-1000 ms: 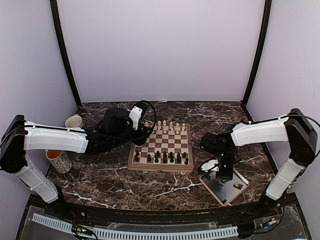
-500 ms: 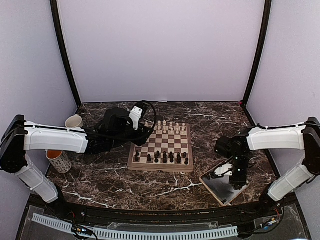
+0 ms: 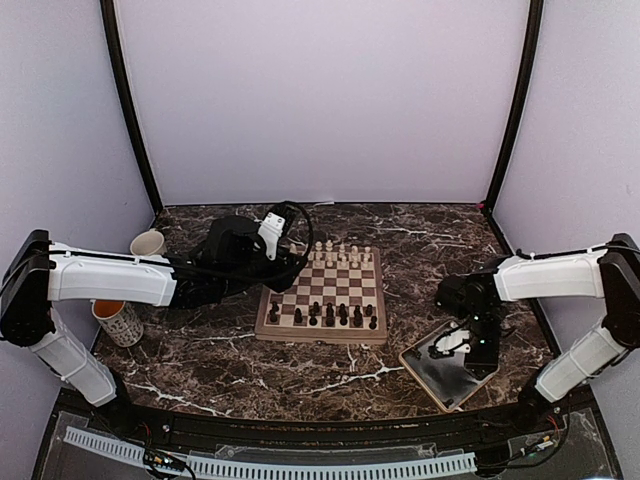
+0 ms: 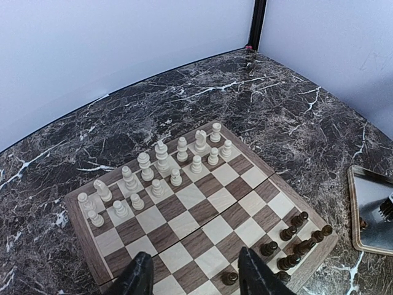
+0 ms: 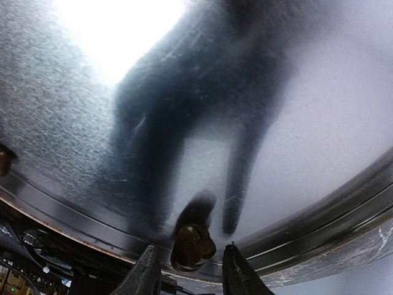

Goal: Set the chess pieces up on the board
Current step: Move the knight to the storage box.

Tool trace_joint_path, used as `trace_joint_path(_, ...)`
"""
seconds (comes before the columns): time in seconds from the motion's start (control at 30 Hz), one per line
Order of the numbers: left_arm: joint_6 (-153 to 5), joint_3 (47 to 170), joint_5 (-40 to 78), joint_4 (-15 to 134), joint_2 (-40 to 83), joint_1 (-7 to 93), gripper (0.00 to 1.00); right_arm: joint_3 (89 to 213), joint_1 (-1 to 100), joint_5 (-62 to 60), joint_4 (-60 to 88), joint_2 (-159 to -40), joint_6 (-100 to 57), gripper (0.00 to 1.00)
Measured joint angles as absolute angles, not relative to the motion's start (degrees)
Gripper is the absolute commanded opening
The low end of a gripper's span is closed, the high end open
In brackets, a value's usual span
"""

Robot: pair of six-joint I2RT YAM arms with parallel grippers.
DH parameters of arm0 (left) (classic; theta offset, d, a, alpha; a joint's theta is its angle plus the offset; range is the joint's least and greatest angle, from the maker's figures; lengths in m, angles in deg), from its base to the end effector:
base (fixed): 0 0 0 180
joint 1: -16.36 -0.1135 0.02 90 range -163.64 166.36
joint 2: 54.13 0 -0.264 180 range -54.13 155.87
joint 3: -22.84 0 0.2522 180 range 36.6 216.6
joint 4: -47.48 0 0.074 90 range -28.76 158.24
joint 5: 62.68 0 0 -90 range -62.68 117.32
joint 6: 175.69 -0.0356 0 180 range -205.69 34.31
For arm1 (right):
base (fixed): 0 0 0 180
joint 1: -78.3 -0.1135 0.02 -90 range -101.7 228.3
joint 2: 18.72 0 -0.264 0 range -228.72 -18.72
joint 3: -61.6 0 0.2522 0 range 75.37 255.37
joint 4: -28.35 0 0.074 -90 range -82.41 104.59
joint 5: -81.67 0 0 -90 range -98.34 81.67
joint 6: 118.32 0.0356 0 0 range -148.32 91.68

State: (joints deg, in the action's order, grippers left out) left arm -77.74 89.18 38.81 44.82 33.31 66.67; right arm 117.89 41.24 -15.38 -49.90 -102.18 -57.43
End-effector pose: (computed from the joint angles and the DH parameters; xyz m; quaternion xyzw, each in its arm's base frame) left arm 0.2269 -0.2623 0.2520 0.2371 0.7738 -0.2122 0.5477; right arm 0.1504 0.1081 0.1552 0.5468 -0.8242 0.0701 0.1294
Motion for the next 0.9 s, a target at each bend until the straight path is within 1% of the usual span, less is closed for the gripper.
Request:
trace_joint_path(0.13,-77.7,89.2,38.8,44.8,33.3,66.7,0.50,117.2,41.2,-16.9,-49.6,-103.7,-57.6,0.25)
trace_joint_path(0.23,-77.7,89.2,38.8,44.8,33.3,66.7,0.50,117.2,41.2,-18.1,-48.9,-104.7,-57.8,0.21)
trace_joint_path(0.4,-77.7,89.2,38.9,44.8,33.3,66.7,0.50,118.7,41.2,-19.5,-48.4,-106.3,-58.1,0.18)
trace_joint_path(0.5,-77.7,89.2,39.0,44.8,33.3,66.7,0.50,121.7,41.2,-19.5,-47.9,-107.9,-58.1,0.17)
trace_joint_path(0.67,-77.7,89.2,39.0,44.8,33.3,66.7,0.50,128.1,40.7,-18.4,-45.9,-112.8,-58.1,0.18)
trace_joint_path(0.77,-77.7,89.2,39.0,44.8,33.3,66.7,0.50,130.2,39.7,-17.7,-44.3,-115.1,-58.1,0.24)
trace_joint_path(0.9,-77.7,89.2,39.1,44.8,33.3,66.7,0.50,130.0,39.2,-17.2,-42.7,-115.4,-58.1,0.29)
